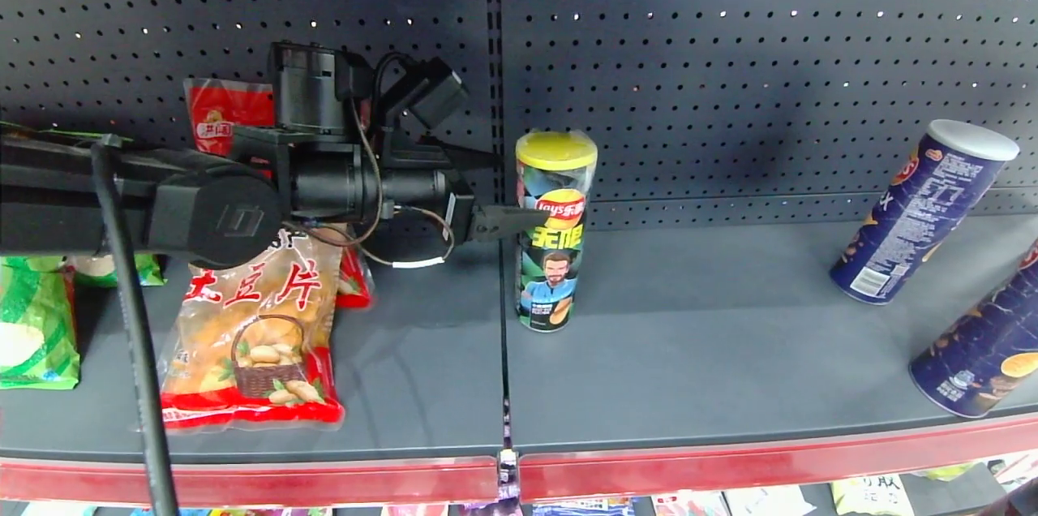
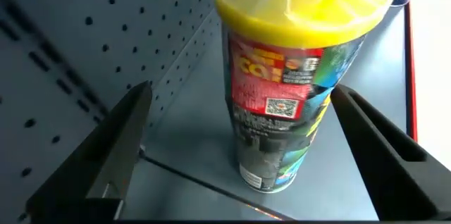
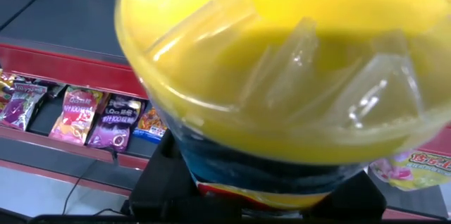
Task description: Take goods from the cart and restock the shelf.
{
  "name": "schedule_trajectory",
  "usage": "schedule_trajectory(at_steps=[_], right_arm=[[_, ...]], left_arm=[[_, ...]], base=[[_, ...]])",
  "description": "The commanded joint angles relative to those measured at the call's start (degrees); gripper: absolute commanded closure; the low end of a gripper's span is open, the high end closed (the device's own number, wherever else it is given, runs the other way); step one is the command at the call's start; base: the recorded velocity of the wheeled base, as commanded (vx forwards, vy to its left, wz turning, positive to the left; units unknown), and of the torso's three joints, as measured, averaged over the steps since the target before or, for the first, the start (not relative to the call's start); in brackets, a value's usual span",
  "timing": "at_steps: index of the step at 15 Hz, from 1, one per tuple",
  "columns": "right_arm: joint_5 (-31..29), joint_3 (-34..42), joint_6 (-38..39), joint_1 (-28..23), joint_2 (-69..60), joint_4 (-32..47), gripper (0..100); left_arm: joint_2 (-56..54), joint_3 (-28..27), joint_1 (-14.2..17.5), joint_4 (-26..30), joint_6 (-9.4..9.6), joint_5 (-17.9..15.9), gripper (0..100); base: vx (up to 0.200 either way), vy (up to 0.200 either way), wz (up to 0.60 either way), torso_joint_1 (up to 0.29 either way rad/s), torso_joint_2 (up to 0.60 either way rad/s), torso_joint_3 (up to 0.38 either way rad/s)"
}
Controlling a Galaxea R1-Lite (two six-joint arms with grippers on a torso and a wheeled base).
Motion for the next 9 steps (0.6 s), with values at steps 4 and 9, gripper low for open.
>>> schedule_trajectory(at_steps=[4, 9], right_arm=[[0.0, 0.17, -0.02, -0.15, 0.13, 0.08, 100], [0.0, 0.26, 0.07, -0.15, 0.21, 0.08, 100]], left_arm=[[-0.9, 0.03, -1.08, 0.14, 0.02, -0.46, 0], [-5.03, 5.04, -4.16, 0.14, 0.02, 1.03, 0]], base=[[0.0, 0.0, 0.0, 0.0, 0.0, 0.0], [0.0, 0.0, 0.0, 0.0, 0.0, 0.0]])
